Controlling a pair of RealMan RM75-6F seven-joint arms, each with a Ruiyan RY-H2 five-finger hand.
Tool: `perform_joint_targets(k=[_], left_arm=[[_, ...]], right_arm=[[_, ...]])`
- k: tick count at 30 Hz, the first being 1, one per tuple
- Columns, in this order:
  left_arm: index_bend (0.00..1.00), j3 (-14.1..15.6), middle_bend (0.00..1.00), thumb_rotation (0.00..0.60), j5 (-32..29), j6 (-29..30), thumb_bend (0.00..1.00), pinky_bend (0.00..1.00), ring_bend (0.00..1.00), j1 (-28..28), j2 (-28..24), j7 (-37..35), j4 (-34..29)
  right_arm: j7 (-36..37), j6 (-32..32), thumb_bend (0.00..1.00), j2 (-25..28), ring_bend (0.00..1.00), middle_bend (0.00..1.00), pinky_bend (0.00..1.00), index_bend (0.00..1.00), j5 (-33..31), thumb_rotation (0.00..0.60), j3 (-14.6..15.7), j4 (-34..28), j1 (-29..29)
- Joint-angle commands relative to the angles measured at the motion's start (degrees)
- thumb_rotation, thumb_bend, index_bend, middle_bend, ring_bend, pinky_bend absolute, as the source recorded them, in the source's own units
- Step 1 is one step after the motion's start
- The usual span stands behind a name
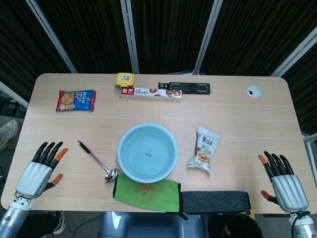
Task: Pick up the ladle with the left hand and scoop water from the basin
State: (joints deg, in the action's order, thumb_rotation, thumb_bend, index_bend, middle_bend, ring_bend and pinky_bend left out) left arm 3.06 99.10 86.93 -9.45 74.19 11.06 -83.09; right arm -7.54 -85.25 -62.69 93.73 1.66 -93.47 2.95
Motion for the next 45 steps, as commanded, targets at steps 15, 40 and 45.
perform_joint_targets(k=[15, 40, 45], left_arm=[[0.45, 2.17, 0.00, 0.600, 0.17, -7.71, 0.25, 0.00, 0.00, -2.67, -0.30, 0.78, -1.41], [0.49, -3.97, 0.00, 0.600, -13.66, -26.14, 0.34, 0.00, 0.00, -11.45, 8.33, 7.51, 6.85], [0.47, -4.67, 0.00, 0.600, -14.68, -27.91, 0.34, 0.00, 0.00, -13.21, 12.22, 7.87, 11.97]], right_arm=[[1.79, -1.31, 0.00, 0.35, 0.00, 0.00, 0.00, 0.00, 1.05, 0.600, 0.32, 0.65, -0.56], [8.33, 0.35, 0.00, 2.98, 0.00, 0.00, 0.00, 0.00, 1.47, 0.600, 0.32, 1.50, 1.00], [8.53, 0.93, 0.00, 2.99, 0.00, 0.00, 0.00, 0.00, 1.22, 0.600, 0.23, 1.62, 1.33]])
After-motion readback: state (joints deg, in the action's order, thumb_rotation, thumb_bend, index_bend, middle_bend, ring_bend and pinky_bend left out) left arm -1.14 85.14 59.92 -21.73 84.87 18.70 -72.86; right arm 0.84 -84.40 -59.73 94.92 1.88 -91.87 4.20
